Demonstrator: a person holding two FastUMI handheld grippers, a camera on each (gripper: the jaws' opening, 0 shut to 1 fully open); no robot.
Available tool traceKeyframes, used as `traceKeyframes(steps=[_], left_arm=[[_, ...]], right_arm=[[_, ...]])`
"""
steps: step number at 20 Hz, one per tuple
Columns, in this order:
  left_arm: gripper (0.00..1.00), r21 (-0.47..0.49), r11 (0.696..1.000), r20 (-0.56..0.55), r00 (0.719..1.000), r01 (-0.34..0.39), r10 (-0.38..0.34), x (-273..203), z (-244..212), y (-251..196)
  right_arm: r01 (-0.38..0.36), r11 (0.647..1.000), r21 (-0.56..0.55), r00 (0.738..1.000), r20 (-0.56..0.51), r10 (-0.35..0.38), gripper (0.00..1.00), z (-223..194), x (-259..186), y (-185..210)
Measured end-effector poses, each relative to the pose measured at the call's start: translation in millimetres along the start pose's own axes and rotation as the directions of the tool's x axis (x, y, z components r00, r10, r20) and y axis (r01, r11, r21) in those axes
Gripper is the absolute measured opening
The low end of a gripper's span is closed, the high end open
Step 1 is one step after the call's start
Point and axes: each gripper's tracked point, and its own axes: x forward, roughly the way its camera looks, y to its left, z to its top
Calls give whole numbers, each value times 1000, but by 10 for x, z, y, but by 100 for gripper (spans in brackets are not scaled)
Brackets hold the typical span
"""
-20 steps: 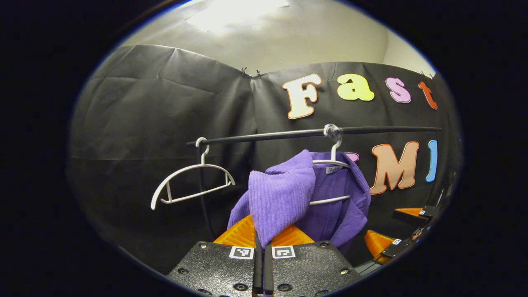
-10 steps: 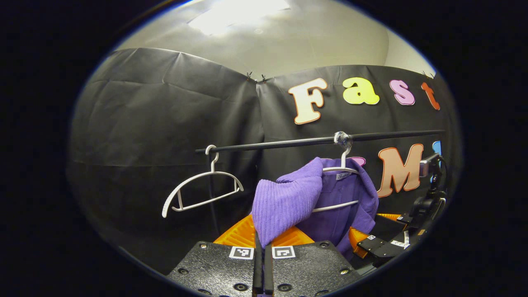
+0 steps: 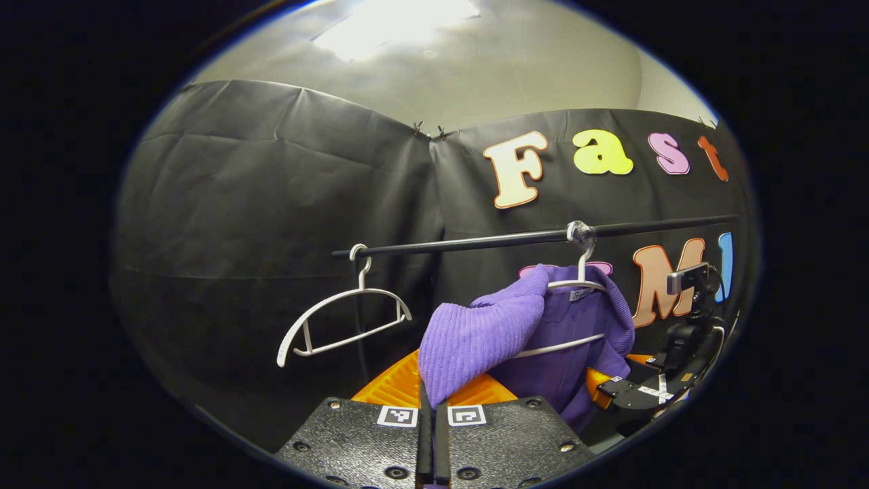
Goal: Grasp the clothes on the hanger with both hands and then place them into the laundry hamper below.
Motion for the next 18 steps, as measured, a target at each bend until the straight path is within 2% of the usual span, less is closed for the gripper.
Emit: traceKeyframes(steps=[4, 6, 7, 10, 11, 12, 17, 18], left_arm=[[5, -7, 1000, 0, 1000, -2, 2, 24, -16, 24], [5, -9, 1000, -2, 1000, -5, 5, 35, -23, 40], [5, -12, 1000, -2, 1000, -6, 6, 42, -24, 39], [2, -15, 1000, -4, 1000, -15, 14, 61, -35, 76], [5, -14, 1000, -1, 1000, -21, 21, 63, -18, 94], [2, -14, 1000, 3, 1000, -28, 28, 75, -10, 119], [5, 1, 997, 31, 997, -71, 71, 126, 91, 279], [2, 9, 997, 40, 996, -79, 79, 140, 125, 309]], right_arm=[[49, 999, 2, 999, -22, -49, 24, -14, 5, -153], [70, 998, -7, 997, -21, -70, 7, 14, -33, -230], [82, 996, -21, 996, -19, -82, 13, 33, -56, -279], [109, 993, -43, 994, -6, -110, 13, 102, -107, -413], [123, 991, -45, 992, -4, -123, 13, 120, -123, -474], [134, 990, -47, 991, -3, -135, 13, 145, -132, -537], [183, 982, -54, 983, 26, -182, 13, 318, -142, -846], [190, 980, -54, 981, 34, -189, 13, 364, -132, -897]])
